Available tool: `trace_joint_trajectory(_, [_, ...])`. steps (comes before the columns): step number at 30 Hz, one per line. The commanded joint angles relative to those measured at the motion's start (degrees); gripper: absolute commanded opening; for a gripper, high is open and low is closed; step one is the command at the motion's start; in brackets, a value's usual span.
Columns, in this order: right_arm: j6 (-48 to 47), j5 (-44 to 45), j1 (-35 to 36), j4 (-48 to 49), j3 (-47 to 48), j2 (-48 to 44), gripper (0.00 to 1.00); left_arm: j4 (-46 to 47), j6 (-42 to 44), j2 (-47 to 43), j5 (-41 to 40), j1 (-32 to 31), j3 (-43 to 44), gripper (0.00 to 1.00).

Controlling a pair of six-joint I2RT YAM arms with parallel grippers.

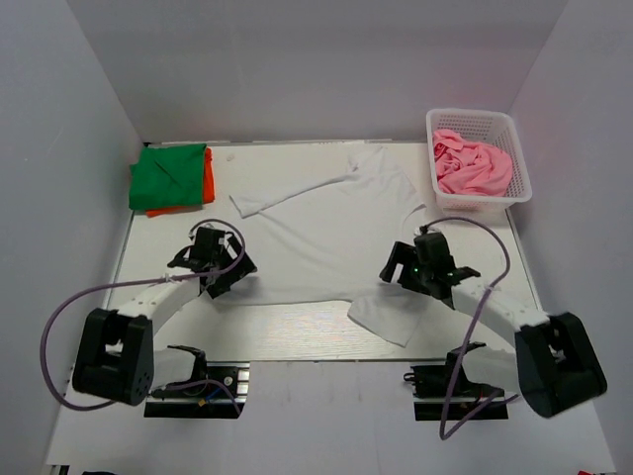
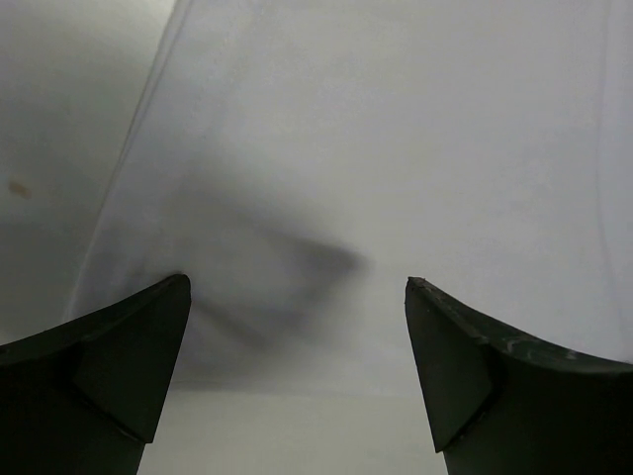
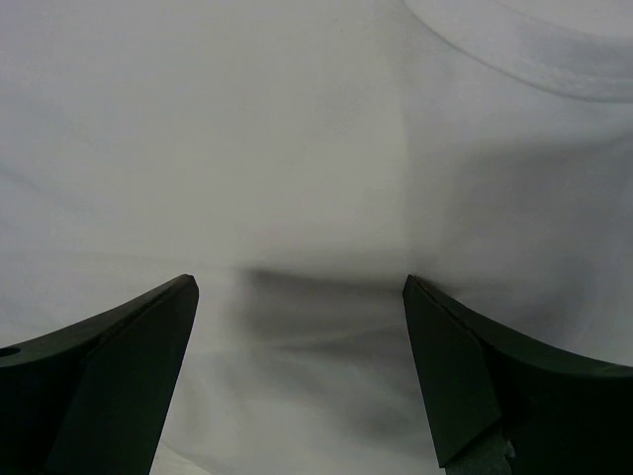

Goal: Fold and stack the t-shirts

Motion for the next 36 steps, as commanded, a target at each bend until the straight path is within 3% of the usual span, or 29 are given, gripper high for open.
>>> trace_joint_trajectory(1, [2.8,5.9,-0.2,-10.8,-2.3,-10.1,0.9,-11.0,-2.1,-6.6,8.3,-2.0,-4.2,1.0])
trace_joint_trajectory(4, [-0.8,8.2,-0.1,-12.8,0.4,-17.1,0.9,-13.2,-2.6,-17.0,6.1,-2.6,-1.5,1.0])
trace_joint_trajectory(8, [-5.7,6.9,-0.1,-10.5,2.8,-17.7,0.9,-10.6,-0.6,-17.1,2.6,-3.1,5.5,1.0])
trace_joint_trajectory(17, [-8.0,0.8,-0.1,-2.3,5.7,-6.3,0.9,-10.7,4.3,7.6,-10.6,-3.1,27.1,1.0])
trace_joint_trajectory(23, [-9.3,2.9,-0.2,-2.2,9.9,1.3,0.9,-11.8,5.5,19.8,-14.6,-2.5,34.7,0.98])
trace_joint_trajectory(29, [-9.2,2.8,-0.2,-2.0,12.9,9.0,0.9,-12.3,6.7,27.7,-14.6,-1.9,39.2,0.75])
trace_joint_trajectory(36, [-8.4,0.4,-0.9,-0.6,13.8,13.3,0.9,-14.2,7.2,35.7,-17.0,-1.9,44.1,0.66])
